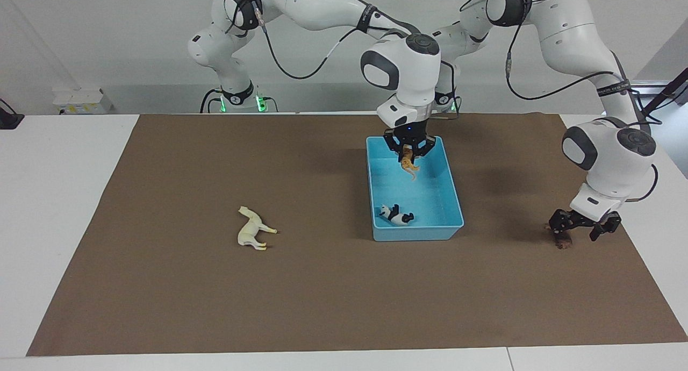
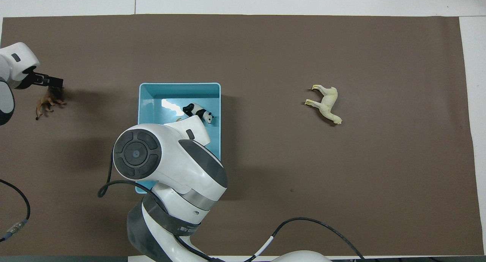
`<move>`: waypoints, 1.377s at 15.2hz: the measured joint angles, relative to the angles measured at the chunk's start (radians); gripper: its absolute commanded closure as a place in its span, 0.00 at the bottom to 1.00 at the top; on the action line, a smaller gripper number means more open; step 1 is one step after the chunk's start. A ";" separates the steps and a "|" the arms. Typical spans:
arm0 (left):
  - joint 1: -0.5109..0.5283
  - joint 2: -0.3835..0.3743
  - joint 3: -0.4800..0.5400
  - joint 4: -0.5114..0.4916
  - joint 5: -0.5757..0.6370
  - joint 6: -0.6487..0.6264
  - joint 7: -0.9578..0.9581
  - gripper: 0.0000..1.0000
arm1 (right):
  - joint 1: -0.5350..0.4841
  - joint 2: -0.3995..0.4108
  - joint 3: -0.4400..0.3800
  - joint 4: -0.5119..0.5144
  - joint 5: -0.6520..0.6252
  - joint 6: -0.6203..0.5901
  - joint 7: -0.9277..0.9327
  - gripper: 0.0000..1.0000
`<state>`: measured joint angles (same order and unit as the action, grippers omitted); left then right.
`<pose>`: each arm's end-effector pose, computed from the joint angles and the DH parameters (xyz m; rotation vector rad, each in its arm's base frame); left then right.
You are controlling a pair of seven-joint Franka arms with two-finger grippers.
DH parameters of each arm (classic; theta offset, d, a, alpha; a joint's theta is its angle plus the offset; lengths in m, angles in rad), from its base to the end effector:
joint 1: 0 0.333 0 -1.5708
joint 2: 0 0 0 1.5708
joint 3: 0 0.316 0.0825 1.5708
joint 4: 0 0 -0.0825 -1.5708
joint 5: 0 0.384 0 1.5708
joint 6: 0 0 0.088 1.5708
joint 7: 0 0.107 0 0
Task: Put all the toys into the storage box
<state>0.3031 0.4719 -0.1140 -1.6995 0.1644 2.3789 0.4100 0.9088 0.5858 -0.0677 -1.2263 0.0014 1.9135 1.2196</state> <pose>0.6744 0.1400 0.3433 -2.9591 0.4623 -0.2707 0.4802 0.5556 0.4422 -3.0180 0.5581 -0.1278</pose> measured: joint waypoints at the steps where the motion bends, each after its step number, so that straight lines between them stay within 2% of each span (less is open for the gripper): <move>1: 0.004 0.004 0.000 0.000 0.000 -0.004 0.047 0.03 | 0.000 -0.001 -0.002 0.007 0.000 -0.028 0.004 0.00; 5: 0.011 0.010 0.002 0.000 0.000 -0.088 0.178 0.03 | -0.008 -0.013 -0.020 0.030 -0.003 -0.140 0.013 0.00; 8: 0.017 0.009 0.002 0.000 0.000 -0.159 0.272 0.03 | -0.057 -0.065 -0.059 0.034 -0.027 -0.207 -0.012 0.00; 10: 0.030 0.007 0.003 -0.009 0.000 -0.176 0.315 0.03 | -0.146 -0.094 -0.076 0.033 -0.029 -0.247 -0.085 0.00; 14: 0.039 0.006 0.004 -0.029 0.000 -0.175 0.350 0.03 | -0.380 -0.099 -0.083 0.004 -0.028 -0.242 -0.280 0.00; 18: 0.039 -0.002 0.003 -0.071 0.000 -0.125 0.357 0.04 | -0.535 -0.111 -0.083 -0.100 -0.023 -0.148 -0.436 0.00; 21: 0.042 -0.017 0.004 -0.106 0.001 -0.074 0.358 0.04 | -0.559 -0.158 -0.082 -0.312 -0.022 0.049 -0.536 0.00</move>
<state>0.3450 0.4553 -0.1101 -1.8054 0.1658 2.3045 0.7677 0.3502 0.4275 -0.1496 -1.5384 -0.0203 1.9629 0.6837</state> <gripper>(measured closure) 0.035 0.000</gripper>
